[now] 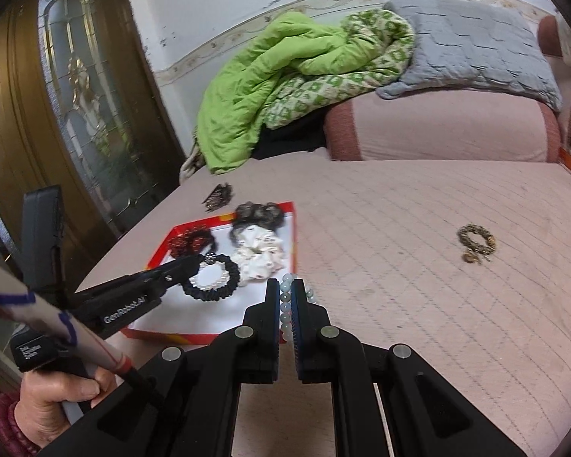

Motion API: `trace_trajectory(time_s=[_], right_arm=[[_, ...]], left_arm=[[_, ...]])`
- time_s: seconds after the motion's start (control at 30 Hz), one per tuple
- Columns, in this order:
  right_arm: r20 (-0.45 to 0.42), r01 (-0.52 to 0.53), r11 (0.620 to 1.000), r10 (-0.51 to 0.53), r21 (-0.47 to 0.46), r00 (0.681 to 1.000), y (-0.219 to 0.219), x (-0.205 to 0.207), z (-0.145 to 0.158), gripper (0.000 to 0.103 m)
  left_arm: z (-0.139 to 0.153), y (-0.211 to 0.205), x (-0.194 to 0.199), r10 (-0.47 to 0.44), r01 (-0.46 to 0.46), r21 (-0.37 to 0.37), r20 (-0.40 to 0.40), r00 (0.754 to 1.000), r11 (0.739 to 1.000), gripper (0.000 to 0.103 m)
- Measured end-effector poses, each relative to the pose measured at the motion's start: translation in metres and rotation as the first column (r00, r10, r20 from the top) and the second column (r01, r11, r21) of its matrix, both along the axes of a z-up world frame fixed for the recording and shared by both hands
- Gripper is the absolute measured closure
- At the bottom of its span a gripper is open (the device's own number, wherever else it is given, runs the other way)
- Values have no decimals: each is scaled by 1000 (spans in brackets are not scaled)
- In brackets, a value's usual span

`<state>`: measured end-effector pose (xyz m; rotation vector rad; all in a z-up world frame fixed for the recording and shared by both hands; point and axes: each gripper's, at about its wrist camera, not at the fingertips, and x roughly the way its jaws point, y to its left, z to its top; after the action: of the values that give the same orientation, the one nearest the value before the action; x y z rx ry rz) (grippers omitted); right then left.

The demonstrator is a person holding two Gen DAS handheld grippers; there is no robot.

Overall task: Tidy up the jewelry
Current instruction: 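Carry the hair tie and blue bead bracelet toward the tray with both grippers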

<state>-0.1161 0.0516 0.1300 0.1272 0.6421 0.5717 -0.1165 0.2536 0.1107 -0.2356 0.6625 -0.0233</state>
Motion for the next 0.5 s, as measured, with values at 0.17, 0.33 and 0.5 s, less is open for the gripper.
trace_trajectory(time_s=[0.17,0.33,0.5], right_arm=[[3,-38,999,38,-9,999,26,-1,4,97],[-9,-68,998,67,-3,998,49,1,5,97],[-21,-95,996,95,-3,995,68,3,3,97]], left_arm=[[-1,26,-6,36,-36,-25,-2,999,999,97],[-2,50,-12,75,-75,-50,-3,997,996,97],[-5,67,-17,99,-100,-59,-14,995,993,97]])
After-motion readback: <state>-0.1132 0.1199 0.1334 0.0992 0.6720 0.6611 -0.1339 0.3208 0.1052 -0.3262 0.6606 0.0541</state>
